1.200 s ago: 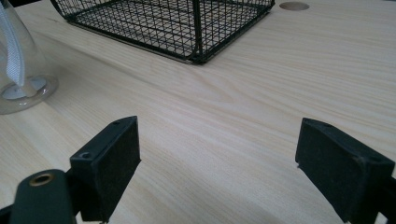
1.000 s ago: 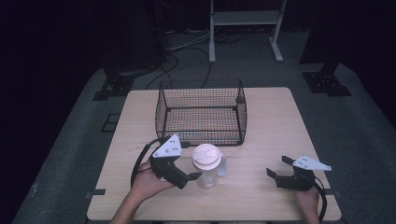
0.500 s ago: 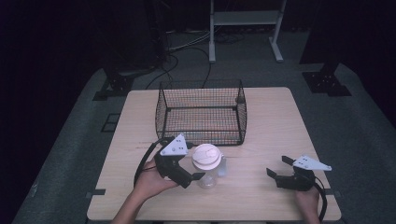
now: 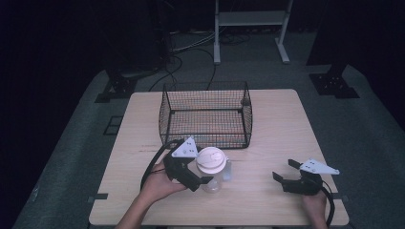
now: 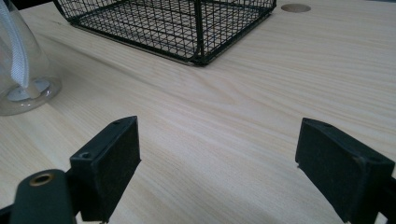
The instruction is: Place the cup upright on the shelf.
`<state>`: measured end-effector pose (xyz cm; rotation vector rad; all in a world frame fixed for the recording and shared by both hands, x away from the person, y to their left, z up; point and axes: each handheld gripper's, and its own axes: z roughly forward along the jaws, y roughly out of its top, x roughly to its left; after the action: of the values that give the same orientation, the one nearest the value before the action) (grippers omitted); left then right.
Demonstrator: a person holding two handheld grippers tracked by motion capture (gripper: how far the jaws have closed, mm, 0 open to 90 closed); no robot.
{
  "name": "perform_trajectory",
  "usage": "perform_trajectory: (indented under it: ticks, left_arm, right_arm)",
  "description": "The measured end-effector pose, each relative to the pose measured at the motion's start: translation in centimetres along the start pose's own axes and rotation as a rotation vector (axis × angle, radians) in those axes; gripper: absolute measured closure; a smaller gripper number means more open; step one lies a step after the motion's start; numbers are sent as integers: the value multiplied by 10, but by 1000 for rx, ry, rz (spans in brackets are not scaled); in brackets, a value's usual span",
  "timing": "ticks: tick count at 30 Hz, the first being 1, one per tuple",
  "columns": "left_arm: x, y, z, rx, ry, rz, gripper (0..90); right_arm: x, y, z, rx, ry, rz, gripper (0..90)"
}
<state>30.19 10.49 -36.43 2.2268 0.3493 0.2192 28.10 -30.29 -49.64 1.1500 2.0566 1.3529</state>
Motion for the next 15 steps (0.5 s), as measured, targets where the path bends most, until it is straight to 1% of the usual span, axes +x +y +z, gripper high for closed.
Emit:
perform_trajectory:
  ticks: [6,10,15]
  left_arm:
    - [1,1,5,16,-5,-8,7]
    - [2,2,9,33,-11,-6,7]
    - [2,5,13,51,-7,-3,6]
  right_arm:
    - [0,0,0,-2,1,0,129]
    - [0,0,0,-2,2,0,129]
    - [0,0,0,-2,3,1,129]
